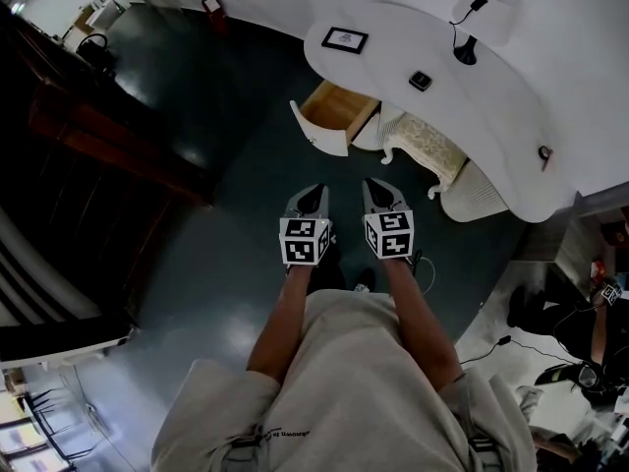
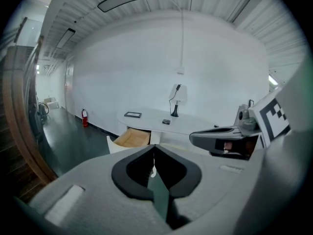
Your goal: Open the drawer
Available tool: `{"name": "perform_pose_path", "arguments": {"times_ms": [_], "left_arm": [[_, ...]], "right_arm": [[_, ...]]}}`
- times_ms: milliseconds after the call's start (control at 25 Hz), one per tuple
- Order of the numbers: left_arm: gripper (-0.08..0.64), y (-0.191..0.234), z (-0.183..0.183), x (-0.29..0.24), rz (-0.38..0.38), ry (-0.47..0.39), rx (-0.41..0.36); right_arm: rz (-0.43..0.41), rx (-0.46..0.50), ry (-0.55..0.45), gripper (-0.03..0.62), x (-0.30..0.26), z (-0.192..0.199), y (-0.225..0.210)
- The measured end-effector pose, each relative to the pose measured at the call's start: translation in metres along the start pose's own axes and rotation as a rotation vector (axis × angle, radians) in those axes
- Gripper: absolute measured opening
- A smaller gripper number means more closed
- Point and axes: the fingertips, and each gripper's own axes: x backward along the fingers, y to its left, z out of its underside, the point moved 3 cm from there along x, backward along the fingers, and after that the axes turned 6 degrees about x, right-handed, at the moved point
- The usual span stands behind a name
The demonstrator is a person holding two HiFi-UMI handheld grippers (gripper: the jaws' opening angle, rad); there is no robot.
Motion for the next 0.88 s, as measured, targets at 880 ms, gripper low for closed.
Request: {"name": "perform_pose_path", "arguments": {"times_ms": [880], "left_arm": [[0.011, 0.0058, 0.0037, 0.0043, -0.036, -0.010, 0.009]], "right_arm": [[0.008, -0.005, 0.014, 0.015, -0.0035, 0.0030, -0.0021]]}}
